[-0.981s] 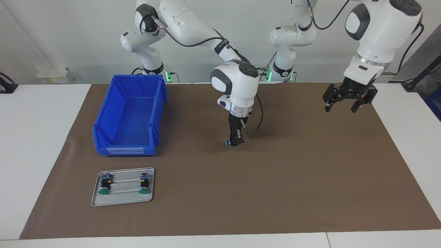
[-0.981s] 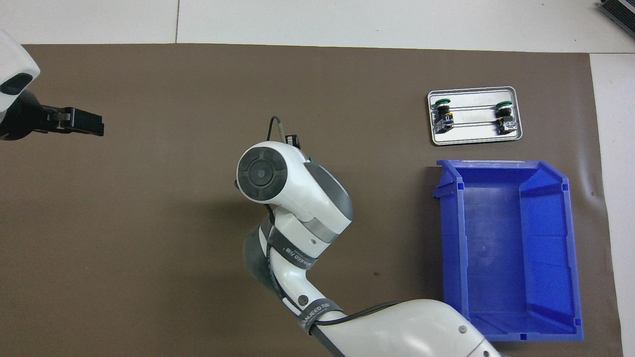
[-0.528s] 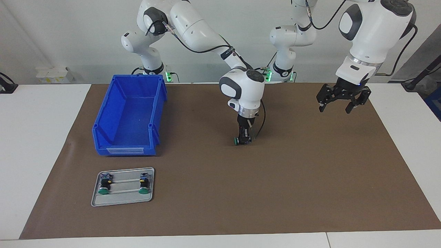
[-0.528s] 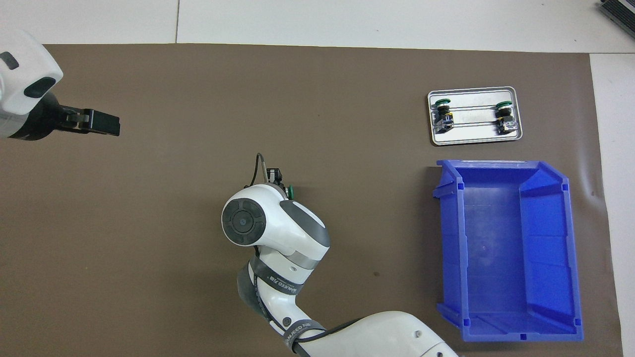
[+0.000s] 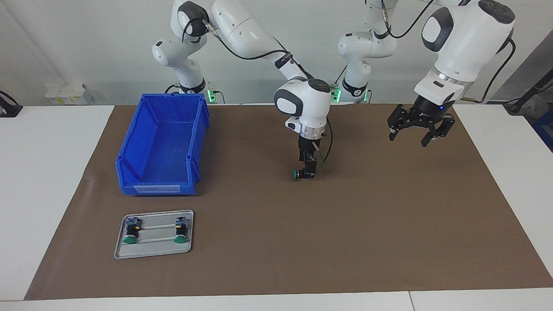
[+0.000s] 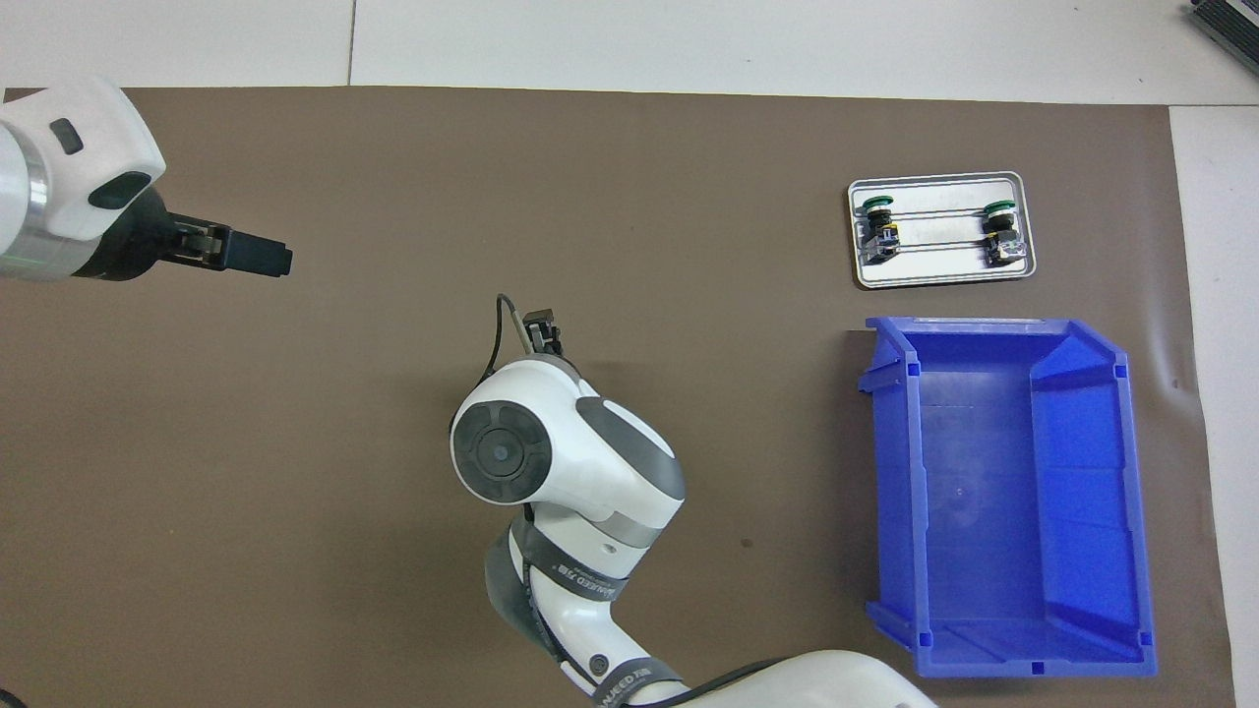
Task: Place and press button with both arms
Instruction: 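Carry the button to the table center with the right gripper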
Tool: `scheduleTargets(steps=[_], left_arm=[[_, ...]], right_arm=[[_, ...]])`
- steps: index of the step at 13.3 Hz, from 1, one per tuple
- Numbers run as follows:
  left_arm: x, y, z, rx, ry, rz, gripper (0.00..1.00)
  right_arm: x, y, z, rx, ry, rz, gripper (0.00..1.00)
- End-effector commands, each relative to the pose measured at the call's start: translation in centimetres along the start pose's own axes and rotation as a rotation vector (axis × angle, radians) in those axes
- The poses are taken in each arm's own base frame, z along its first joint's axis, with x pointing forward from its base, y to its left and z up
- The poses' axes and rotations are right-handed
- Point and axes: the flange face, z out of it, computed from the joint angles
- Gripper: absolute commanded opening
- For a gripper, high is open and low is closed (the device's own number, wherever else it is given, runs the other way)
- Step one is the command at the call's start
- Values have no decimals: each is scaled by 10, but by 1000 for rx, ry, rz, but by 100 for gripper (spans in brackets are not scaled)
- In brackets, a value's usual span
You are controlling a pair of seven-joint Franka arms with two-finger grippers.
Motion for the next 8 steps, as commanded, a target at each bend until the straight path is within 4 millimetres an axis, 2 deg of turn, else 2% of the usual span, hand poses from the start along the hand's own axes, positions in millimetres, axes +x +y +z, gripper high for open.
scheduleTargets(steps=[1, 3, 5, 8], left_arm=[[-7, 26, 26, -6, 36, 130, 100], [-9, 50, 51, -9, 51, 271, 100], [-20, 71, 73, -14, 36, 461, 100], [-25, 102, 101, -23, 29, 716, 100]], right_arm=[[89, 2, -53, 0, 9, -158, 100], [143, -8, -76, -43, 20, -353, 100], [222, -21, -102, -49, -45, -471, 100], [326, -20, -122, -91, -96, -757, 100]])
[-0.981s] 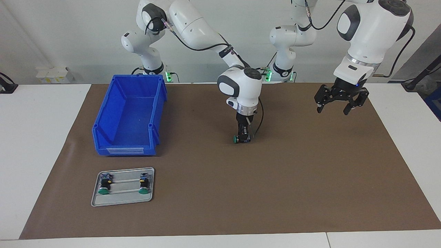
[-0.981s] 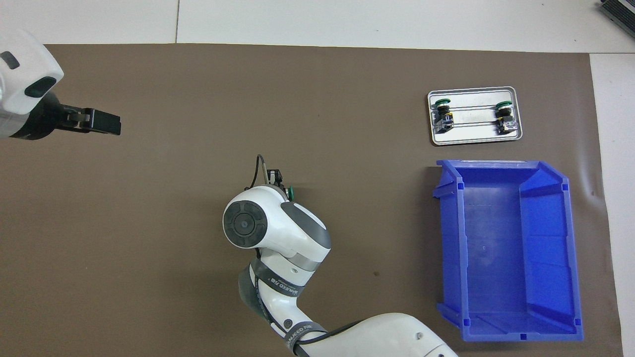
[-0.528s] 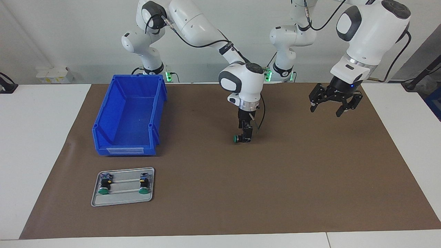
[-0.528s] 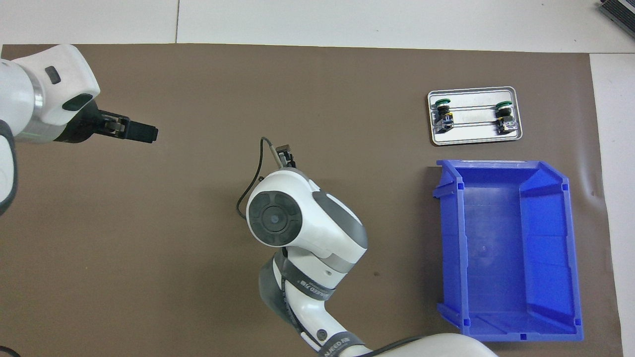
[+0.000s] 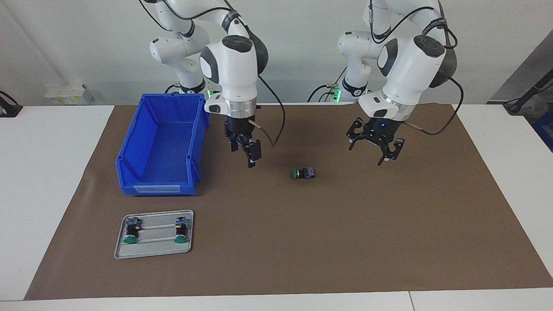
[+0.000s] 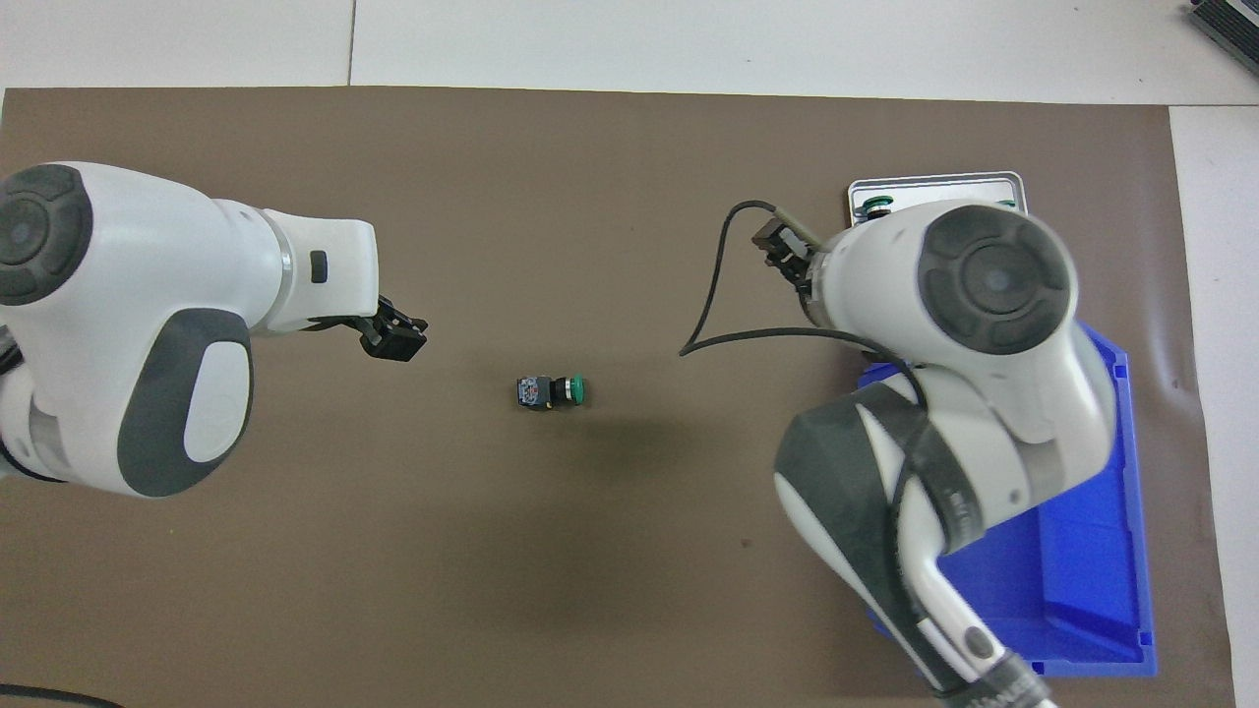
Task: Place and press button with both arms
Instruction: 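Withdraw the right gripper while the left gripper moves over the button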
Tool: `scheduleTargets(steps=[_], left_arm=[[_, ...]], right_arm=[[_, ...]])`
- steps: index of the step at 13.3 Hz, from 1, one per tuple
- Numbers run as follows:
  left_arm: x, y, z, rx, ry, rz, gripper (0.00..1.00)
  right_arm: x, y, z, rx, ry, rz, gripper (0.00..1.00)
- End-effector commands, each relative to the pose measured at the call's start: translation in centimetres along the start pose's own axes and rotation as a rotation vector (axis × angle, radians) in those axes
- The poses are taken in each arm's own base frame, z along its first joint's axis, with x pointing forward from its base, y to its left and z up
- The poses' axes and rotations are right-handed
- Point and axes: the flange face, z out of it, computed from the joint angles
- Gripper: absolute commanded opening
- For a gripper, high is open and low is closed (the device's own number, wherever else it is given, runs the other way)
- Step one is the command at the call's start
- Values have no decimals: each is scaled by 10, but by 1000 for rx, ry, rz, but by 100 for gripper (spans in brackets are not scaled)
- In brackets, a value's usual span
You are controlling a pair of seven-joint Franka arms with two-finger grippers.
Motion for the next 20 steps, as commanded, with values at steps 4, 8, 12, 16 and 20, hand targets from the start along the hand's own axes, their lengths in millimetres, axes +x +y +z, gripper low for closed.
scheduleTargets(steps=[4, 8, 12, 16, 20], left_arm=[[17, 55, 44, -2, 24, 367, 100], [27, 71, 57, -7, 27, 452, 100], [39, 99, 79, -41, 3, 471, 100], [52, 124, 103, -63, -26, 420, 100], [61, 137, 141, -52, -95, 405, 100]], right_arm=[[104, 93, -46, 1, -51, -361, 100], [132, 124, -107, -15, -95, -467, 100], [114, 152, -111, -51, -172, -459, 100], [110, 155, -107, -59, -187, -467, 100], [109, 154, -109, -51, -183, -546, 100]])
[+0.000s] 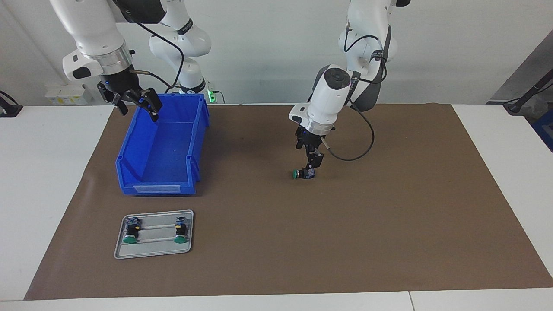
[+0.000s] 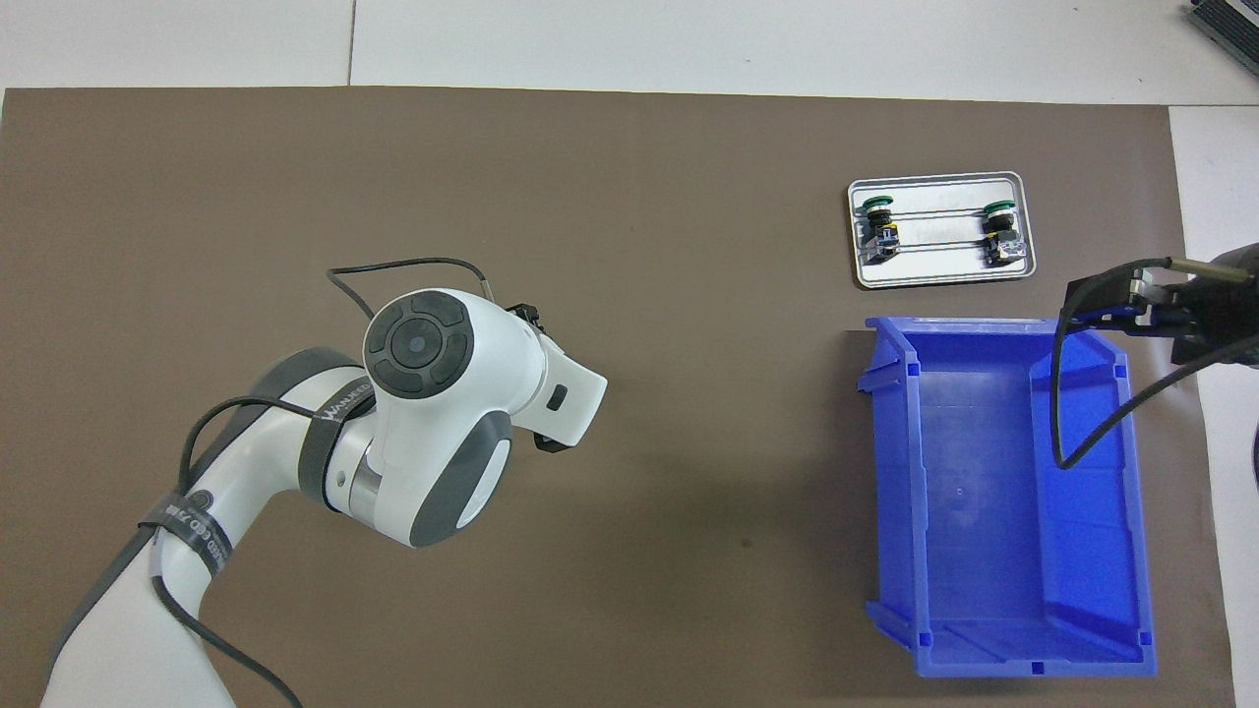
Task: Place and press button with both arms
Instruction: 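Withdraw the right gripper while the left gripper moves over the button, then lower the left gripper onto the green button and grasp it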
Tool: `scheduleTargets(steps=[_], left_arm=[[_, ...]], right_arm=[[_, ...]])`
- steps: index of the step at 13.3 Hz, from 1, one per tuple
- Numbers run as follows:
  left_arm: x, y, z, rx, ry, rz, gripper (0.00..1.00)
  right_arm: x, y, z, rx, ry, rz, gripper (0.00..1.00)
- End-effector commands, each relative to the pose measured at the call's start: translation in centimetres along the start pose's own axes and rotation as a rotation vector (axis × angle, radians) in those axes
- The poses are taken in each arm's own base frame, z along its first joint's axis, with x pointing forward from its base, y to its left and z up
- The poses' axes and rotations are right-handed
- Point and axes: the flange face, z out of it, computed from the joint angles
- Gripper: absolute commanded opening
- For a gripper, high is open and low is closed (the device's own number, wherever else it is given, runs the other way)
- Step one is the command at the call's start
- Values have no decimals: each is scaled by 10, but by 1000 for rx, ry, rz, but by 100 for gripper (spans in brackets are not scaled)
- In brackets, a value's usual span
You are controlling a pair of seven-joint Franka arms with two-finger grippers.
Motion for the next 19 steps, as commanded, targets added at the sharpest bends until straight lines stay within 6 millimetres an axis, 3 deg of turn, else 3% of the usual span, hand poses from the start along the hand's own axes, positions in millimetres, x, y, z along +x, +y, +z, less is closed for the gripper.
scheduleTargets(steps=[1, 3, 7, 13, 19], left_arm=[[12, -2, 32, 35, -65, 6, 100], [13, -2, 51, 46, -68, 21, 100], [21, 3, 63, 52, -56, 36, 100], [12, 7, 88, 39, -71, 34, 100], [7, 16, 99, 35, -75, 43, 100]], right_arm=[[-5, 6, -5, 22, 6, -145, 100], [-3, 11, -5, 7, 7, -178, 100], [-5, 9, -6, 11, 2, -178, 100], [-3, 16, -4, 16, -5, -160, 100], [-2, 25, -3, 20, -8, -143, 100]])
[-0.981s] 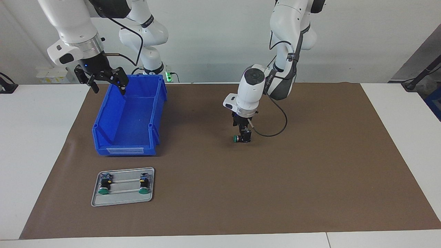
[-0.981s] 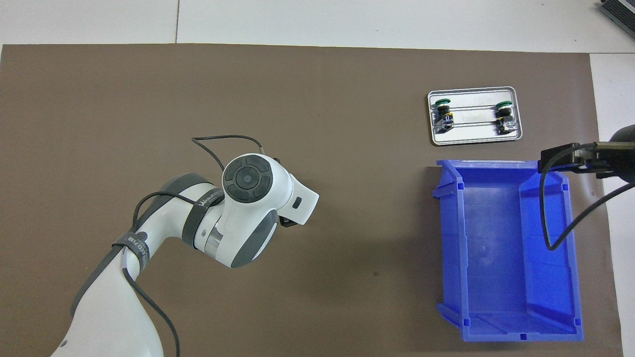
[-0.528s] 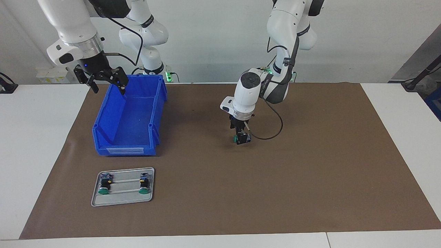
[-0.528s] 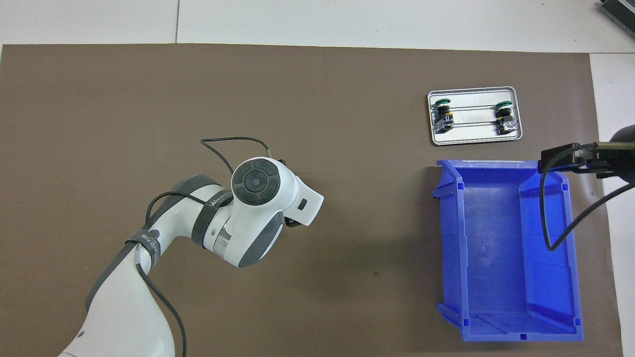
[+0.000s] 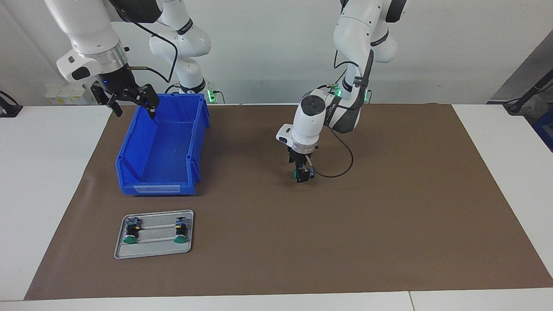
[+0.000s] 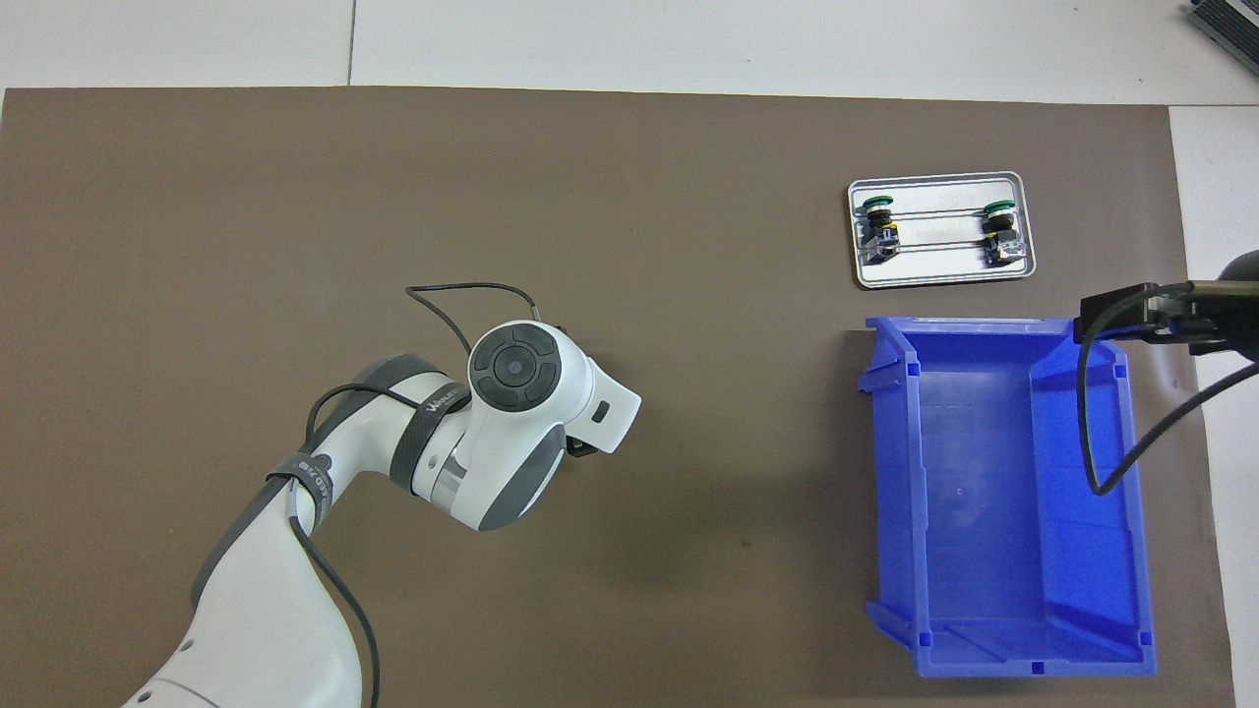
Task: Place and press button with both arms
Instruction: 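Lower the left gripper onto the green button and grasp it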
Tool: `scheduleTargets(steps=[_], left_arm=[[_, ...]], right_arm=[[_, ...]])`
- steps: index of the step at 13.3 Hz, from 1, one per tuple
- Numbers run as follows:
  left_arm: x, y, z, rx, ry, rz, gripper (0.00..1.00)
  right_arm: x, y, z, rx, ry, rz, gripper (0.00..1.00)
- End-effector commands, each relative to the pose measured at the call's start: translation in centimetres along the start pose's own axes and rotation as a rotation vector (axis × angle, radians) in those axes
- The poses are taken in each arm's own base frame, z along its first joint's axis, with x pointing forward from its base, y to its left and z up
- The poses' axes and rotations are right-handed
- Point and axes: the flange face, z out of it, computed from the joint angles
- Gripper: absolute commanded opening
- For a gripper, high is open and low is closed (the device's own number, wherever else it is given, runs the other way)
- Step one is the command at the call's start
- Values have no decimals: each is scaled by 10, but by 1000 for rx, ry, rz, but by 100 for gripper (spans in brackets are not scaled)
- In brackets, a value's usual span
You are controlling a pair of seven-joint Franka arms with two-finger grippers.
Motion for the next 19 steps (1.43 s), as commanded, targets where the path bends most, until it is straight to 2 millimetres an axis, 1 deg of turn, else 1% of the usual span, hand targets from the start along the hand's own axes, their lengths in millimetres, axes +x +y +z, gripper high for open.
scheduleTargets(steps=[1, 2, 6, 9, 13, 15, 18, 19], left_arm=[[-5, 7, 7, 23, -5, 0, 100], [-4, 8, 8, 27, 1, 2, 100], [-5, 11, 11, 32, 5, 12, 100], [-6, 10, 11, 34, 7, 36, 96], [-5, 10, 11, 34, 7, 66, 96], [-10, 11, 14, 27, -2, 78, 96], [-10, 13, 15, 26, -3, 87, 96], [-10, 12, 14, 28, -1, 87, 93]], right_arm=[[-6, 13, -1, 20, -10, 6, 100], [-6, 16, -1, 20, -8, 9, 100], [-6, 16, -1, 22, -10, 10, 100], [-6, 17, -1, 20, -10, 13, 100], [-6, 17, -1, 20, -10, 15, 100], [-6, 16, -1, 20, -10, 13, 100], [-6, 17, -1, 22, -10, 15, 100], [-6, 17, -1, 22, -10, 15, 100]])
